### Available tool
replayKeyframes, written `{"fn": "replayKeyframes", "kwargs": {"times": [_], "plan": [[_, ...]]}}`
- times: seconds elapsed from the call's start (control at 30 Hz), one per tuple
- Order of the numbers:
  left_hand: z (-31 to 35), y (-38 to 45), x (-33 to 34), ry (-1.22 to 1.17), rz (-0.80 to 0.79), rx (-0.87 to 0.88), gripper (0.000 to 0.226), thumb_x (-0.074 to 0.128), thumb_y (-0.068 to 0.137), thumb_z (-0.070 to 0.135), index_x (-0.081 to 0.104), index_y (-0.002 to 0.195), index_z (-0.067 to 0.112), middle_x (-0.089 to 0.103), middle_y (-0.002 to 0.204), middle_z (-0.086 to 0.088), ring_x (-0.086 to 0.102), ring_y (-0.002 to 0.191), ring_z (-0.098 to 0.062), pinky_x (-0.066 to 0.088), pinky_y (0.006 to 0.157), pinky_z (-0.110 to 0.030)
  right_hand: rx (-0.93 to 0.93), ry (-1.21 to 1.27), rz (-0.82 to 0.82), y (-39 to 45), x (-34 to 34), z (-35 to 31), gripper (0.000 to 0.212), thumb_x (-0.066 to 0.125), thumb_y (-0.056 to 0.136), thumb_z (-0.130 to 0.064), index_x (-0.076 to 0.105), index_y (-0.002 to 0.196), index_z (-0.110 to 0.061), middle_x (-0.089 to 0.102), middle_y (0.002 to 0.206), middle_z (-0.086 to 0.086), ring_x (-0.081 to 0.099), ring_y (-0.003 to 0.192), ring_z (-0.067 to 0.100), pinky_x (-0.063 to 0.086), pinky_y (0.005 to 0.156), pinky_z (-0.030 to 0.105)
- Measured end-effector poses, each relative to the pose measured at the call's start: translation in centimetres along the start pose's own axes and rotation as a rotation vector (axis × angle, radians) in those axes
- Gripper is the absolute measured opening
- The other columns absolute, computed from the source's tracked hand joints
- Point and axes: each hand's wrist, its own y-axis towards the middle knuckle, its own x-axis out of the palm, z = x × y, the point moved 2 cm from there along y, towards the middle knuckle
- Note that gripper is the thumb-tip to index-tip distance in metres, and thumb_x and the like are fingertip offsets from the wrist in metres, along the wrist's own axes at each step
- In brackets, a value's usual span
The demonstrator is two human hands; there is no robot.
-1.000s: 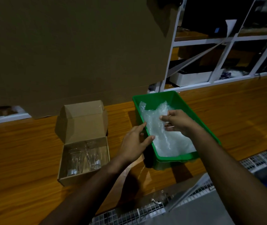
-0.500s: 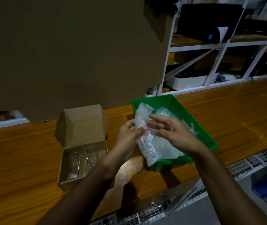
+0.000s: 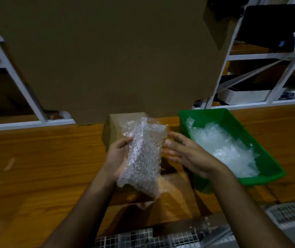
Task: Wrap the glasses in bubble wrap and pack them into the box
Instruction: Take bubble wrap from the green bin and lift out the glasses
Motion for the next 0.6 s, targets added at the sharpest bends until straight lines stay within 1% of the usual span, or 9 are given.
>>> {"fn": "replayKeyframes", "kwargs": {"times": [0.03,0.07,0.13,0.2,0.27,0.33,0.47,0.53,0.6], "plan": [[0.3,-0.9,-0.2,0.004,-0.075,0.021,0.054,0.025,0.101,0.019,0.073,0.105,-0.006,0.074,0.097,-0.017,0.072,0.093,-0.024,0.055,0.089,-0.033,0.039,0.118,-0.025,0.6,1.0,0.8,0.074,0.072,0.08,-0.023,0.038,0.145,-0.018,0.066,0.129,0.009,0.066,0.116,0.025,0.052,0.101,0.042],[0.6,-1.6,-0.9,-0.003,-0.067,0.031,0.055,0.024,0.101,0.02,0.071,0.112,-0.006,0.073,0.102,-0.019,0.071,0.097,-0.028,0.054,0.091,-0.037,0.068,0.209,-0.028,1.1,1.9,1.6,0.071,0.073,0.078,-0.018,0.041,0.142,-0.016,0.068,0.126,0.013,0.067,0.113,0.028,0.055,0.096,0.043],[1.7,-2.7,-3.7,0.049,0.119,0.065,0.044,0.037,0.096,0.02,0.074,0.104,-0.001,0.073,0.09,-0.014,0.072,0.082,-0.027,0.058,0.076,-0.036,0.082,0.278,0.012,2.4,3.3,3.1,0.067,0.074,0.078,-0.009,0.047,0.139,-0.011,0.07,0.12,0.016,0.069,0.105,0.029,0.059,0.088,0.043],[2.2,-4.2,-6.0,0.209,0.243,0.141,0.036,0.045,0.096,0.019,0.068,0.111,-0.004,0.072,0.091,-0.012,0.07,0.082,-0.025,0.057,0.075,-0.037,0.058,0.299,0.077,3.4,4.3,4.2,0.055,0.072,0.082,-0.001,0.054,0.133,-0.012,0.071,0.117,0.016,0.07,0.101,0.027,0.06,0.081,0.04],[2.9,-6.0,-7.7,0.464,0.376,0.238,0.022,0.047,0.102,0.013,0.061,0.105,-0.004,0.075,0.084,-0.005,0.072,0.078,-0.019,0.058,0.065,-0.032,0.026,0.241,0.136,4.0,5.5,4.6,0.046,0.071,0.085,0.001,0.058,0.127,-0.013,0.07,0.117,0.016,0.069,0.098,0.026,0.059,0.073,0.035],[3.3,-7.4,-9.1,0.677,0.482,0.281,0.011,0.053,0.1,0.008,0.062,0.102,0.002,0.076,0.084,-0.003,0.073,0.081,-0.022,0.058,0.063,-0.032,0.001,0.134,0.165,4.5,6.6,4.9,0.042,0.072,0.085,0.001,0.059,0.123,-0.014,0.072,0.111,0.014,0.07,0.094,0.025,0.059,0.071,0.034],[3.7,-9.6,-13.0,0.832,0.662,0.289,0.007,0.06,0.097,0.004,0.065,0.102,0.002,0.073,0.08,-0.008,0.069,0.07,-0.024,0.054,0.059,-0.032,-0.013,0.029,0.201,5.4,8.2,5.8,0.035,0.071,0.086,0.002,0.061,0.117,-0.011,0.073,0.101,0.012,0.07,0.088,0.027,0.058,0.081,0.041],[3.9,-10.5,-14.8,0.869,0.759,0.287,0.007,0.062,0.096,0.006,0.065,0.097,-0.001,0.068,0.078,-0.012,0.064,0.068,-0.027,0.05,0.06,-0.033,-0.018,-0.025,0.281,5.8,7.9,6.3,0.03,0.07,0.088,0.0,0.061,0.115,-0.009,0.071,0.098,0.011,0.07,0.082,0.022,0.058,0.074,0.035],[4.2,-11.9,-16.2,0.901,0.843,0.289,0.01,0.062,0.096,0.006,0.063,0.085,0.006,0.062,0.068,-0.007,0.058,0.057,-0.018,0.043,0.053,-0.028,-0.047,-0.17,0.406,6.3,6.8,6.7,0.023,0.069,0.09,-0.003,0.061,0.109,-0.014,0.07,0.095,0.008,0.071,0.085,0.023,0.059,0.068,0.031]]}}
